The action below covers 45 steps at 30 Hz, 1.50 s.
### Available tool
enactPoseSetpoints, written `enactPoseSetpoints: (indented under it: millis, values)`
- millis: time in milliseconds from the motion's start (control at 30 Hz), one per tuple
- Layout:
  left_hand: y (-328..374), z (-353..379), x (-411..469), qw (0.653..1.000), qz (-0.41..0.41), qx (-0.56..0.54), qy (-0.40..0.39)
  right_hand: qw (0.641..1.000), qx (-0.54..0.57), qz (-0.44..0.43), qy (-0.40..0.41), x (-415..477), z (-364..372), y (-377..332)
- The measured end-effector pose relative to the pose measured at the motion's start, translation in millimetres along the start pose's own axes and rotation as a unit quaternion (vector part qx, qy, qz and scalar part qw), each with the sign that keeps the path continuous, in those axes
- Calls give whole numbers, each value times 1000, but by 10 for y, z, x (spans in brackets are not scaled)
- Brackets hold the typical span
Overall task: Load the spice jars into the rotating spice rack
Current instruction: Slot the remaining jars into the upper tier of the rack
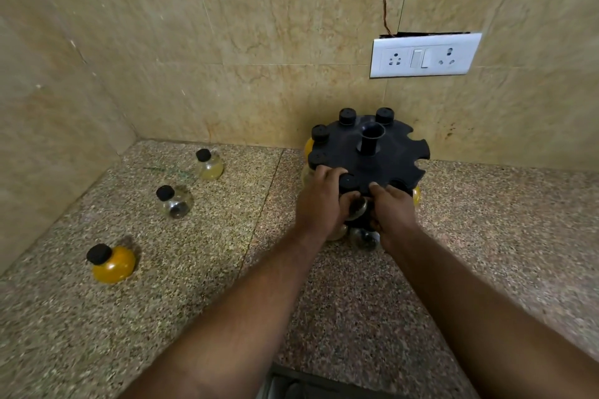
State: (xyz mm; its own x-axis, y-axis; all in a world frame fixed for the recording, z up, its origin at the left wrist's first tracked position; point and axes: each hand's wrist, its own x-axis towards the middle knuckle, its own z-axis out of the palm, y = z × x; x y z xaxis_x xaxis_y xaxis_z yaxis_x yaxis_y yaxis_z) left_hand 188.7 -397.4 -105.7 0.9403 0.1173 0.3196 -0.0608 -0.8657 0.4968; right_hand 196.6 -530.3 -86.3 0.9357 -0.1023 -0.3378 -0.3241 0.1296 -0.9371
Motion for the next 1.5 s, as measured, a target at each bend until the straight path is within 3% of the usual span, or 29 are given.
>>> enactPoseSetpoints:
  millis: [333,567,933,1133,1333,1500]
  values:
    - [-502,-176,98,986,-83,-130,57,997,-63,7,-53,-246,504,205]
    - [-1259,-233,99,975,-158,-146,51,960,-244,-67,-120,-75,1081,613]
    - [-2660,-272,264,944,-297,-126,61,846,-479,-112,-206,516,2284,1027]
    - [-3185,-240,582,915,-372,-116,106,747,-596,-121,-269,843,2777,1227]
    - [-3573,-265,915,919,-355,-81,152,642,-694,-140,-293,1111,3189,1444]
    - [-3808,-251,1051,928,-304,-100,192,606,-727,-135,-294,1233,3421,1581]
